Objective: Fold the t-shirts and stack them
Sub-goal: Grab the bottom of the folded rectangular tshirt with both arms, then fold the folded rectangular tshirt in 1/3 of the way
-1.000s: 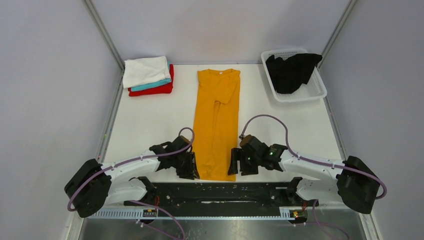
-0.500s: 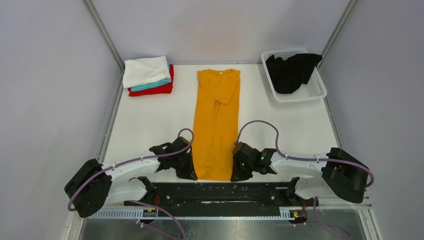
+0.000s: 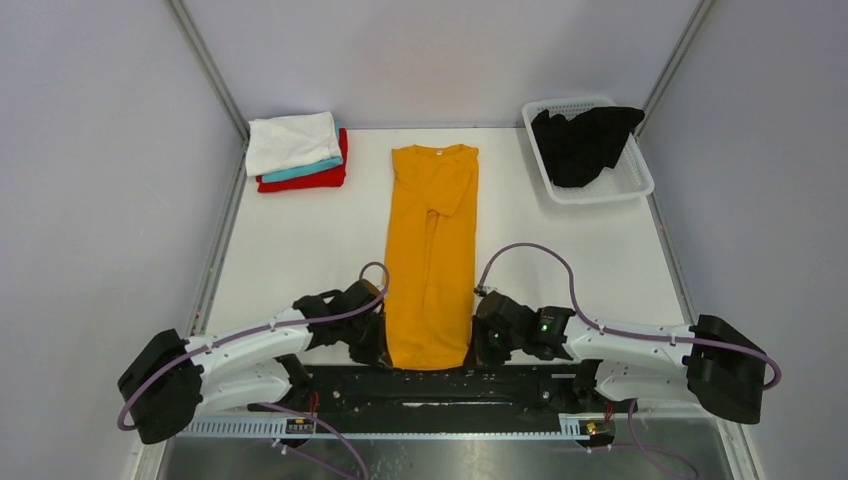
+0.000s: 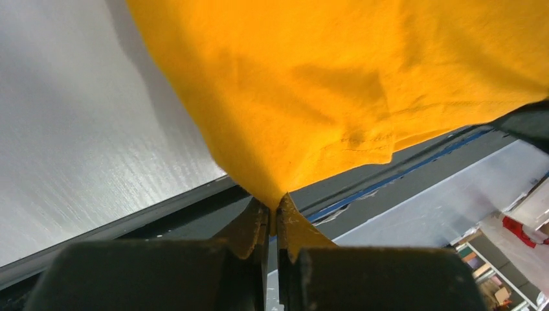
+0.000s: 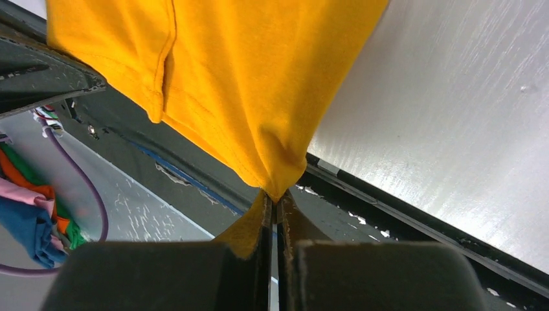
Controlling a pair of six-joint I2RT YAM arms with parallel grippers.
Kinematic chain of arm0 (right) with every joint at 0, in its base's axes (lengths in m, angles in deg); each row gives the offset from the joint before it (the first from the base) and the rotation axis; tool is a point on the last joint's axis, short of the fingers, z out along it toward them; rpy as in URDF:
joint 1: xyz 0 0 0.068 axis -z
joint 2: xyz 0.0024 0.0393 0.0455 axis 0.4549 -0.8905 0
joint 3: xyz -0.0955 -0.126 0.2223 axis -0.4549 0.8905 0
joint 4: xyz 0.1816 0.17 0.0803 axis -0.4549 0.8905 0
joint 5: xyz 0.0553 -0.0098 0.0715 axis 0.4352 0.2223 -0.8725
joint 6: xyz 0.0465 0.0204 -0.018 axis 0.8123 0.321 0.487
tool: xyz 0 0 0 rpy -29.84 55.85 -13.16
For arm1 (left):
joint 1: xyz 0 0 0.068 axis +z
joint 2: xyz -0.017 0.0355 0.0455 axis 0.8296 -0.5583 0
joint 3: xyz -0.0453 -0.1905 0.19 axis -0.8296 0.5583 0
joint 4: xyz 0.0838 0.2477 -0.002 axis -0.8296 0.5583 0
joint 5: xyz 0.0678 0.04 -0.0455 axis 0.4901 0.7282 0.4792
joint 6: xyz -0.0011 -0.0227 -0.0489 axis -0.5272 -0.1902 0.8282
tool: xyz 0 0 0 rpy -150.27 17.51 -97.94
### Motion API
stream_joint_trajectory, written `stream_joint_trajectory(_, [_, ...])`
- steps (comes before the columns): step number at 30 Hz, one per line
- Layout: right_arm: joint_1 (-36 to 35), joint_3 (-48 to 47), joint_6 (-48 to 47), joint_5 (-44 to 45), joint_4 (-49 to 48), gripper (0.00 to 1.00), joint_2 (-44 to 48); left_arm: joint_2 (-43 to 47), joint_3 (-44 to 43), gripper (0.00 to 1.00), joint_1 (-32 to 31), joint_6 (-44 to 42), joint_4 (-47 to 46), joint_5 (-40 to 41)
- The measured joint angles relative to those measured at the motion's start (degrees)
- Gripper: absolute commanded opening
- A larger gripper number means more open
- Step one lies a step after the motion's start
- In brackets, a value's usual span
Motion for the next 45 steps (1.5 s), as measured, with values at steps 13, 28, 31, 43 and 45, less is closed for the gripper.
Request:
stream_joint_trajectory(13, [13.31, -12.59, -9.84, 6.03, 3.54, 0.00, -0.35, -14.53, -20.59, 0.00, 10.67, -4.24, -1.33, 6.25])
stream_joint_trajectory(28, [27.93, -32.06, -19.43, 6.23, 2.34, 0.00, -22.01, -34.10, -43.54, 0.00, 20.57, -11.74, -1.14, 11.69])
stream_joint_trajectory(31, [29.62, -34.42, -20.06, 6.32, 2.38, 0.00, -25.29, -38.51, -48.06, 0.00, 21.64, -13.44, -1.38, 12.26])
stream_joint_trajectory(43, [34.77, -44.39, -22.03, 3.23, 0.63, 0.02, -37.07, -51.19, -59.19, 0.03, 25.42, -16.39, -0.90, 11.98])
stream_joint_trajectory(45, [35.30, -45.22, -22.05, 3.04, 0.39, 0.04, -38.69, -52.81, -60.57, 0.12, 25.73, -16.55, -0.72, 11.96])
